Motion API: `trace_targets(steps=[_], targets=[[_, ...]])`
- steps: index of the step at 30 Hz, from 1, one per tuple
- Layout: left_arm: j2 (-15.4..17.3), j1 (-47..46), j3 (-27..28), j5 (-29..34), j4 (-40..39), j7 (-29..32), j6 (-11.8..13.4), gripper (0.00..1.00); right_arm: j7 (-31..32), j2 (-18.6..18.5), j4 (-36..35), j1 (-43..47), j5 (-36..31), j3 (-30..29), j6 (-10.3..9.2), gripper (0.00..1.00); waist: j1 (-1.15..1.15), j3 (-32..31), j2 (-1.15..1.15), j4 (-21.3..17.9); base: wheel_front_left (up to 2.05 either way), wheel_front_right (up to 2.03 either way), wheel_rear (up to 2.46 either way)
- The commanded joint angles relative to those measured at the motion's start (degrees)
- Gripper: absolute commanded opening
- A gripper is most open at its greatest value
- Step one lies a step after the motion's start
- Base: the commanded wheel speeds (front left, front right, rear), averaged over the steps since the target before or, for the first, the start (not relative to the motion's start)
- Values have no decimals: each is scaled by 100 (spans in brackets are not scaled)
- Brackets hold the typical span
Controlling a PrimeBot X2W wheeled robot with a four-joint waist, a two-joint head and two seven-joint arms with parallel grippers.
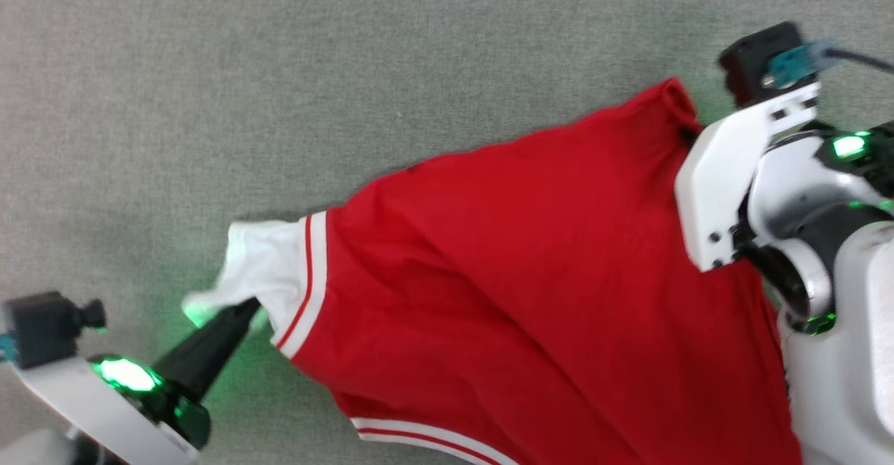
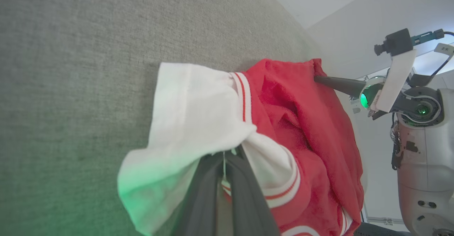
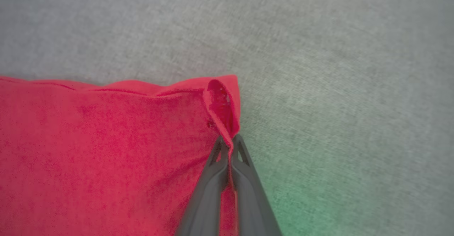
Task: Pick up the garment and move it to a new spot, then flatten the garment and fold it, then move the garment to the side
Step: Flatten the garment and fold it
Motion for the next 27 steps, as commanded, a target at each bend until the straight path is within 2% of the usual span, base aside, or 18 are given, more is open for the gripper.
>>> trace_targets(steps=[1,5,8,13,18,22,27], targets=[[42,-42,62,-61,6,4,12,0,-83,-8,47,-33,-36,-131,-7,0,0,-49,0,-43,0,0,0],[197,-252,307,-420,-29,37,12,0,-309,114,62,-353,-169,-342,-7,0,0,-136,0,-112,0,0,0],[255,-609,637,-739,-89,286,12,0,-471,150,77,-684,-242,-515,-7,0,0,-174,0,-156,0,0,0],[168,-1476,1524,-1322,58,1171,12,0,-752,178,93,-1404,-369,-845,-7,0,0,-136,0,-250,0,0,0],[-143,-2628,2744,-1803,849,2201,12,0,-1216,181,163,-2435,-310,-1348,-7,0,0,64,0,-399,0,0,0],[-352,-3860,3343,-1619,1676,2832,12,0,-1701,170,347,-3396,-450,-1728,-8,0,0,255,0,-522,0,0,0],[-640,-5576,3595,-1161,2392,3106,13,0,-2504,151,722,-4562,-550,-2209,-12,0,0,375,0,-616,0,0,0]])
